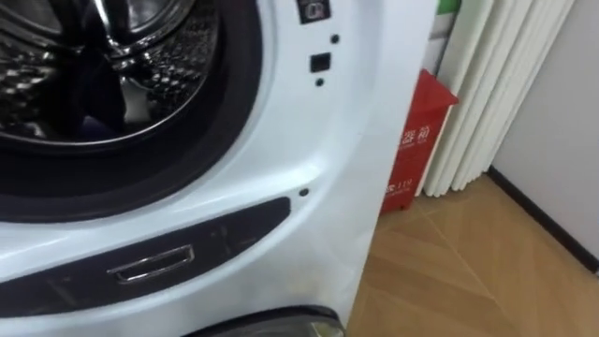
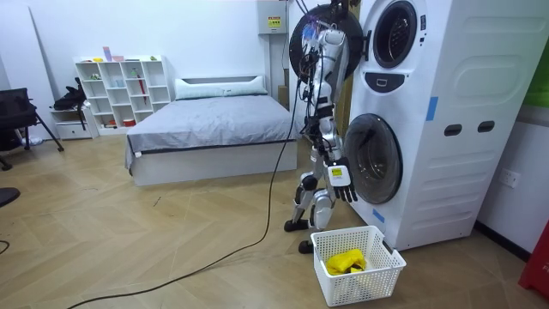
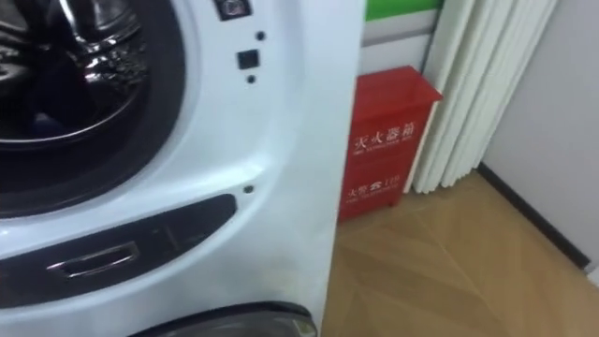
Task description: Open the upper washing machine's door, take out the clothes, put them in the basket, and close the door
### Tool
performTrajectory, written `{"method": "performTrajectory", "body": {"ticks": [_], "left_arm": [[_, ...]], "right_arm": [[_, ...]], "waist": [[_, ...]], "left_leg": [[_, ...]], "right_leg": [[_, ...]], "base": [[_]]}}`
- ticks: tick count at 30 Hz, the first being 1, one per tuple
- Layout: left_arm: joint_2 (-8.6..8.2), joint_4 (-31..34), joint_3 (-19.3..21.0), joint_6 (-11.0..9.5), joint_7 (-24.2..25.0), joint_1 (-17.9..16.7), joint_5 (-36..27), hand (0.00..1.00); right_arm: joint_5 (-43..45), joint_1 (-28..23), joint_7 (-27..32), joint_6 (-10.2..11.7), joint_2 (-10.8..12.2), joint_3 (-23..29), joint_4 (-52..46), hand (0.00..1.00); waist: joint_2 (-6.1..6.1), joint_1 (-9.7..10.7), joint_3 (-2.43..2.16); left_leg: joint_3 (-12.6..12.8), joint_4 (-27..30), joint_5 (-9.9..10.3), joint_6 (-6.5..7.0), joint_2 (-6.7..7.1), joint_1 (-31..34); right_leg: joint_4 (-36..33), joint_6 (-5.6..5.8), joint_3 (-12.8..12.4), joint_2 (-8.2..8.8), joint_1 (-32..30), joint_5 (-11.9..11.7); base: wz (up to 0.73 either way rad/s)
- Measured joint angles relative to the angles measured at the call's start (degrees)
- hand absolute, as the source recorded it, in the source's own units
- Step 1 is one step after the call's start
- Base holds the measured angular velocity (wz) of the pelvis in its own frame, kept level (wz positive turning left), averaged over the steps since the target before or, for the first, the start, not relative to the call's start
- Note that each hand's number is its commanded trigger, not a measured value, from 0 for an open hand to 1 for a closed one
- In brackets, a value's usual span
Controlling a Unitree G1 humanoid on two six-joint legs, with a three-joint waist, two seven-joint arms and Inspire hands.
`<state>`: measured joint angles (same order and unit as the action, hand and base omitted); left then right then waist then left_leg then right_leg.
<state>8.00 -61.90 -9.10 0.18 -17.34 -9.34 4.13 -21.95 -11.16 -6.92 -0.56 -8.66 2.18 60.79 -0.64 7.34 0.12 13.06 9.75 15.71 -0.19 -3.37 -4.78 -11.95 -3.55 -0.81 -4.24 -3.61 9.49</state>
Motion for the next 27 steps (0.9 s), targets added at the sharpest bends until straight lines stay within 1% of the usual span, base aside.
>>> {"method": "performTrajectory", "body": {"ticks": [1, 3, 4, 6, 8, 9, 11, 12, 13, 16, 19, 20, 24, 27], "left_arm": [[-0.16, 0.00, 0.01, 0.23, -0.20, -0.22, 0.02, 0.00], [-0.34, 0.00, 0.08, 0.47, -0.59, -0.99, 0.08, 0.00], [-0.38, 0.07, 0.46, 0.63, -0.76, -1.34, 0.32, 0.00], [-0.47, 0.04, 2.39, 0.78, -0.87, -1.70, 0.48, 0.00], [-0.26, 0.12, 3.87, 0.81, -1.27, -1.80, 0.41, 0.00], [-0.21, 0.11, 3.98, 0.83, -1.31, -1.87, 0.36, 0.00], [-0.31, 0.10, 4.13, 1.03, -2.03, -2.37, 0.30, 0.00], [-0.34, 0.09, 4.26, 1.03, -2.19, -2.46, 0.30, 0.00], [-0.37, 0.05, 4.81, 1.03, -2.31, -2.61, 0.32, 0.00], [-0.45, 0.02, 6.04, 1.00, -2.41, -2.98, 0.29, 0.00], [-0.66, -0.02, 6.59, 0.93, -2.41, -2.96, 0.28, 0.00], [-0.65, -0.03, 6.67, 0.76, -2.41, -2.95, 0.27, 0.00], [-0.65, -0.01, 6.64, 0.70, -2.40, -3.14, -0.06, 0.00], [-0.67, 0.02, 6.88, 0.73, -2.28, -2.95, -0.01, 0.00]], "right_arm": [[-0.20, 0.04, 0.52, -0.10, -0.05, -0.46, 0.27, 0.00], [-0.34, 0.07, 0.85, -0.17, -0.02, -0.89, 1.40, 0.00], [-0.35, 0.09, 0.94, -0.28, 0.00, -0.88, 1.92, 0.00], [-0.30, 0.54, 0.95, -0.30, 0.08, -0.90, 2.73, 0.00], [-0.21, 1.02, 1.17, -0.38, 0.09, -0.97, 3.94, 0.00], [-0.18, 1.03, 1.26, -0.42, 0.10, -0.98, 4.02, 0.00], [-0.11, 0.97, 2.13, -0.75, 0.55, -1.02, 4.09, 0.00], [-0.10, 0.91, 2.50, -0.75, 0.78, -1.02, 4.12, 0.00], [0.08, 0.97, 3.22, -0.75, 1.28, -0.98, 4.22, 0.00], [0.97, 1.10, 4.52, -0.71, 1.78, -1.01, 4.34, 0.00], [1.05, 1.19, 5.53, -0.71, 1.94, -1.02, 4.86, 0.00], [1.05, 1.63, 5.74, -0.69, 1.95, -1.03, 5.34, 0.00], [1.30, 2.24, 6.95, -0.70, 1.92, -2.29, 5.98, 0.00], [3.01, 2.86, 7.56, -0.68, 1.71, -3.18, 5.91, 0.00]], "waist": [[0.12, -0.06, -0.01], [0.04, -0.21, 0.12], [0.22, -0.23, 0.13], [0.60, -0.40, 0.30], [1.02, -1.59, 0.35], [1.13, -1.80, 0.37], [1.73, -2.79, 0.39], [1.76, -2.90, 0.40], [2.22, -3.01, 0.33], [2.73, -3.44, 0.41], [2.54, -4.18, 0.49], [2.50, -4.34, 0.46], [2.28, -4.49, 0.47], [2.26, -4.69, 0.47]], "left_leg": [[-0.83, -0.09, 0.00, 0.00, 0.00, -0.26], [-1.85, -0.26, 0.00, 0.00, -0.02, -1.00], [-2.60, -0.31, 0.00, 0.00, -0.02, -1.41], [-3.03, -0.39, 0.00, 0.00, -0.02, -1.75], [-3.14, -0.39, 0.00, 0.00, -0.03, -1.80], [-3.21, -0.39, 0.00, 0.00, -0.02, -1.81], [-3.83, -0.37, 0.00, 0.00, 0.03, -1.95], [-3.91, -0.37, 0.00, 0.00, 0.06, -1.92], [-4.21, -0.38, 0.00, 0.00, 0.09, -1.88], [-4.70, -0.35, 0.01, 0.00, 0.08, -2.13], [-5.31, -0.33, 0.01, 0.00, 0.12, -2.90], [-5.40, -0.23, 0.01, 0.00, 0.11, -3.00], [-5.38, 0.06, 0.01, 0.00, 0.08, -2.90], [-5.35, 2.03, 0.06, -0.05, 0.07, -2.68]], "right_leg": [[0.80, 0.01, 0.49, 0.03, 0.80, -0.18], [1.53, -0.01, 1.31, 0.07, 2.19, -0.22], [1.87, -0.02, 2.02, 0.13, 2.92, -0.21], [2.38, -0.04, 2.73, 0.21, 3.89, -0.20], [2.43, -0.07, 2.88, 0.20, 4.17, -0.18], [2.45, -0.07, 2.94, 0.20, 4.22, -0.18], [2.69, -0.07, 3.49, 0.25, 4.65, -0.18], [2.95, -0.06, 3.72, 0.26, 4.78, -0.18], [3.25, -0.06, 4.07, 0.29, 4.94, -0.19], [3.34, -0.07, 4.42, 0.42, 5.51, -0.19], [3.35, -0.07, 4.93, 0.53, 6.48, -0.19], [3.32, -0.07, 5.20, 0.59, 6.78, -0.19], [3.28, -0.08, 5.55, 0.65, 7.04, -0.18], [2.86, -0.26, 5.65, 0.82, 7.50, 0.01]], "base": [[0.23], [0.25], [0.23], [0.17], [0.05], [0.06], [0.12], [0.16], [0.14], [0.09], [0.09], [0.11], [0.07], [0.03]]}}
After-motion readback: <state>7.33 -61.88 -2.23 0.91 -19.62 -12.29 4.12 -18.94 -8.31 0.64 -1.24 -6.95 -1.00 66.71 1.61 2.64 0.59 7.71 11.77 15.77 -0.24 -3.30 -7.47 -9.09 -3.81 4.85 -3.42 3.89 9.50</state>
